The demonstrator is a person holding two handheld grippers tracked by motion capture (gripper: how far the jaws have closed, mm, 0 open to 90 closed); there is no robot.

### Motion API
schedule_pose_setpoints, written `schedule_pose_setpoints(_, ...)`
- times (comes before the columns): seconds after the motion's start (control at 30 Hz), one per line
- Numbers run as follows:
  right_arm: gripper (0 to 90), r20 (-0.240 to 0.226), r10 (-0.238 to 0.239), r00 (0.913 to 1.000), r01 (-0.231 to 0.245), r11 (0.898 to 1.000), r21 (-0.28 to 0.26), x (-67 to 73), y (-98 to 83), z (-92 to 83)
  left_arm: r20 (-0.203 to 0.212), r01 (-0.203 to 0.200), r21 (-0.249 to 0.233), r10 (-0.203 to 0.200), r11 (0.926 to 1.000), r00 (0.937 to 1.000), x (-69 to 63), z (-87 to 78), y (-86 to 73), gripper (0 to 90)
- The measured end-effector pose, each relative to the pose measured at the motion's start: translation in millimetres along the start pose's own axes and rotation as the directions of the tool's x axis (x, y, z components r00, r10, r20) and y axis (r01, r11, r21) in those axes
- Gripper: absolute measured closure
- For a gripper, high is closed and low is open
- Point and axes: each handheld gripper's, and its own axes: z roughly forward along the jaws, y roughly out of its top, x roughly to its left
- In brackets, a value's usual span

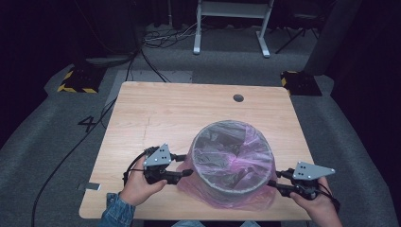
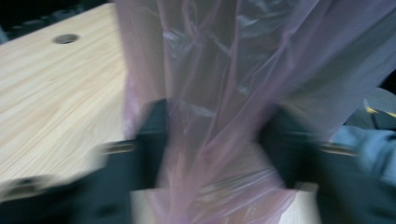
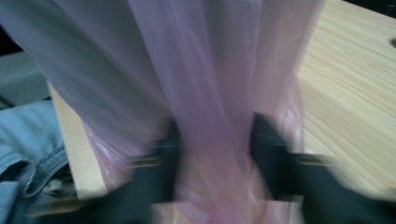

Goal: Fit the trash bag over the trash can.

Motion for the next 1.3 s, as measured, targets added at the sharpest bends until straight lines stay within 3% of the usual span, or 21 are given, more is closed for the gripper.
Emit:
schedule_pose_setpoints(0.03, 90.0, -0.004, 0.009, 1.0000, -0.009, 0.999, 0.040, -1.5, 0.2, 6.1, 0.012, 0.018, 0.016, -0.018, 0.9997, 0.9998, 2.1, 2.8, -2.2, 89.2)
schedule_pose_setpoints(0.1, 90.0, -0.009, 0.016, 0.9998, -0.016, 0.998, 0.061, -3.0, -1.7, 10.1, 0.011, 0.039, 0.016, -0.039, 0.9991, 0.9992, 3.8, 4.0, -4.4, 90.0)
schedule_pose_setpoints(0.2, 90.0, -0.024, 0.080, 0.9965, -0.076, 0.988, 0.133, -9.4, -20.0, 27.9, 0.015, 0.081, 0.072, -0.082, 0.9941, 0.9965, 9.1, 11.0, -18.1, 90.0)
schedule_pose_setpoints(0.27, 90.0, -0.043, 0.107, 0.9933, -0.101, 0.988, 0.121, -9.6, -26.6, 32.0, 0.029, 0.089, 0.067, -0.091, 0.9938, 0.9954, 8.6, 11.9, -20.0, 90.0)
schedule_pose_setpoints(0.33, 90.0, -0.034, 0.102, 0.9942, -0.097, 0.987, 0.125, -9.7, -26.1, 30.1, 0.004, 0.069, 0.069, -0.069, 0.9952, 0.9976, 6.1, 10.6, -18.9, 90.0)
schedule_pose_setpoints(0.37, 90.0, -0.034, 0.102, 0.9942, -0.097, 0.987, 0.125, -9.7, -26.1, 30.1, 0.004, 0.069, 0.069, -0.069, 0.9952, 0.9976, 6.1, 10.6, -18.9, 86.6)
schedule_pose_setpoints(0.4, 68.3, -0.021, 0.085, 0.9962, -0.081, 0.988, 0.128, -10.0, -23.2, 26.0, -0.024, 0.070, 0.055, -0.068, 0.9961, 0.9974, 6.2, 7.5, -17.8, 72.1)
schedule_pose_setpoints(0.47, 45.3, 0.012, 0.074, 0.9972, -0.075, 0.993, 0.089, -9.9, -20.3, 19.6, -0.034, 0.073, 0.027, -0.072, 0.9970, 0.9968, 5.8, 1.3, -17.6, 54.5)
schedule_pose_setpoints(0.57, 32.9, 0.016, 0.069, 0.9975, -0.070, 0.996, 0.056, -8.3, -15.2, 6.6, -0.061, 0.079, 0.000, -0.079, 0.9969, 0.9950, 6.0, -8.7, -17.7, 40.8)
schedule_pose_setpoints(0.73, 29.7, 0.035, 0.057, 0.9978, -0.058, 0.998, 0.021, -6.5, -5.4, -13.2, -0.102, 0.073, 0.001, -0.073, 0.9973, 0.9921, 8.1, -18.8, -18.6, 34.6)
schedule_pose_setpoints(0.83, 29.6, 0.040, 0.051, 0.9979, -0.051, 0.999, 0.002, -6.9, 2.9, -23.4, -0.145, 0.076, -0.002, -0.075, 0.9971, 0.9865, 11.3, -26.5, -19.5, 32.5)
schedule_pose_setpoints(0.97, 28.9, 0.059, 0.041, 0.9974, -0.041, 0.999, -0.013, -10.2, 14.3, -33.5, -0.173, 0.085, -0.005, -0.084, 0.9964, 0.9813, 14.8, -32.2, -21.0, 31.5)
schedule_pose_setpoints(1.3, 25.8, 0.077, 0.035, 0.9964, -0.030, 0.998, -0.062, -14.6, 42.4, -47.4, -0.205, 0.098, -0.011, -0.098, 0.9951, 0.9739, 19.8, -42.1, -24.9, 31.0)
